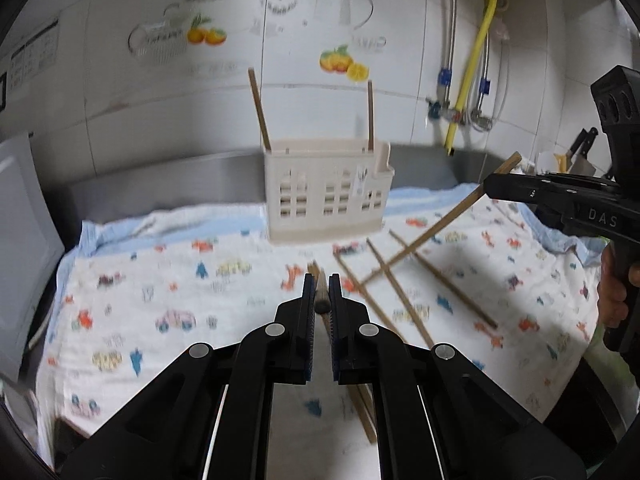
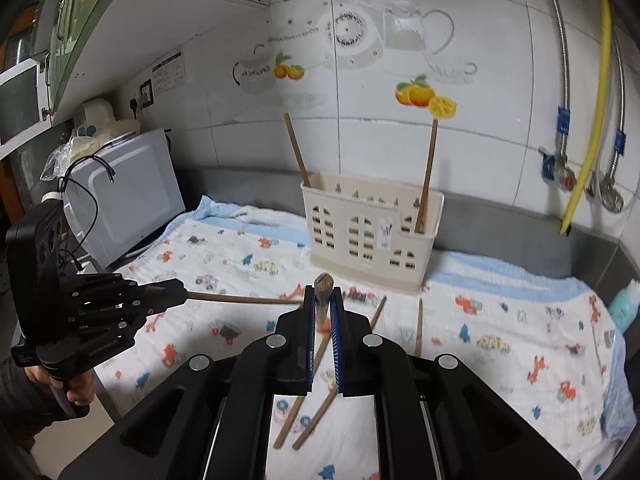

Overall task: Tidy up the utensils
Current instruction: 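Lift both held chopsticks upright off the blanket, then lower both held chopsticks into the cream basket and open the tools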

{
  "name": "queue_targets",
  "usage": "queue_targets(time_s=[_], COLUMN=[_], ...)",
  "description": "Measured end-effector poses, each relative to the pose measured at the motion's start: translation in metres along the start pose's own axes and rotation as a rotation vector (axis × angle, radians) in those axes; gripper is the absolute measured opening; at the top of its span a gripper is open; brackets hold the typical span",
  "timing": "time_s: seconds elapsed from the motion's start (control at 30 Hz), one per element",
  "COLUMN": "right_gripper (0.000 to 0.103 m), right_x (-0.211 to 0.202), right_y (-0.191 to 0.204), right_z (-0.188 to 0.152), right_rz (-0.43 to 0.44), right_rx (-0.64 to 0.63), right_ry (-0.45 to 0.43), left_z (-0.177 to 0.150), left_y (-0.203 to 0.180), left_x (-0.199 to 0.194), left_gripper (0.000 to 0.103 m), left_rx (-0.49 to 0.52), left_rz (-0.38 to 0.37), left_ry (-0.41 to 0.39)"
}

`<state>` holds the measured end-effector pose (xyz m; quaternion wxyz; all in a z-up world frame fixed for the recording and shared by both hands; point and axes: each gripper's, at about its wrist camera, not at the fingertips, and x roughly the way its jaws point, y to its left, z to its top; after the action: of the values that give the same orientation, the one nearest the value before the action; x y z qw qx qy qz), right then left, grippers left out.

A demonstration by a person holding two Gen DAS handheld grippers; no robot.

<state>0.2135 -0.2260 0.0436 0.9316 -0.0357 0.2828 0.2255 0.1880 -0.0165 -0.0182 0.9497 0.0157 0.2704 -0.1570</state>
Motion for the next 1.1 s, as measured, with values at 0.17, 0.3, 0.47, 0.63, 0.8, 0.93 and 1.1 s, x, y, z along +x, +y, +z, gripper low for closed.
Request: queue_targets(time_s=[0.17,0.3,0.47,0.63,0.8,0.93,1.1], right_gripper=[0.007,0.007,0.007,0.007,0.007,0.007,0.007], right_x=[-0.002,-0.006,-0.016,-0.023,-0.009,0.012,0.041], right_y=[-0.004,-0.012,-0.022,-0.039,-0.051,-0.061,-0.071], right_z=[0.027,0.06,0.1,0.137,0.159,0.169,0.172], right_rz=[-0.015,-0.032,-0.087,-0.146,-0.181,-0.193,-0.205], right_rx=[-0.016,-0.023,-0.05,-0.05,-0.04,-0.015,-0.003], right_ry=[-0.01,-0.013,-0.024,-0.048,-0.073,-0.08,-0.064], left_z=[0.026,0.058,0.094,0.12,0.147,0.177,0.208], left_y=[0.002,0.001,-0.001,-0.005,-0.009,-0.012,-0.02], left_x=[0.004,0.004,0.005,0.008,0.002,-0.009,-0.01], left_gripper=[0.005,0.005,0.005,0.005,0.005,0.005,0.005], left_rx=[0.017,0.047,0.087,0.115,0.13,0.136,0.154], left_rz=[-0.004,0.001,-0.002,-0.002,0.002,0.0,0.016], left_ry=[-0.006,-0.029,-0.054,-0.084,-0.143,-0.219,-0.294])
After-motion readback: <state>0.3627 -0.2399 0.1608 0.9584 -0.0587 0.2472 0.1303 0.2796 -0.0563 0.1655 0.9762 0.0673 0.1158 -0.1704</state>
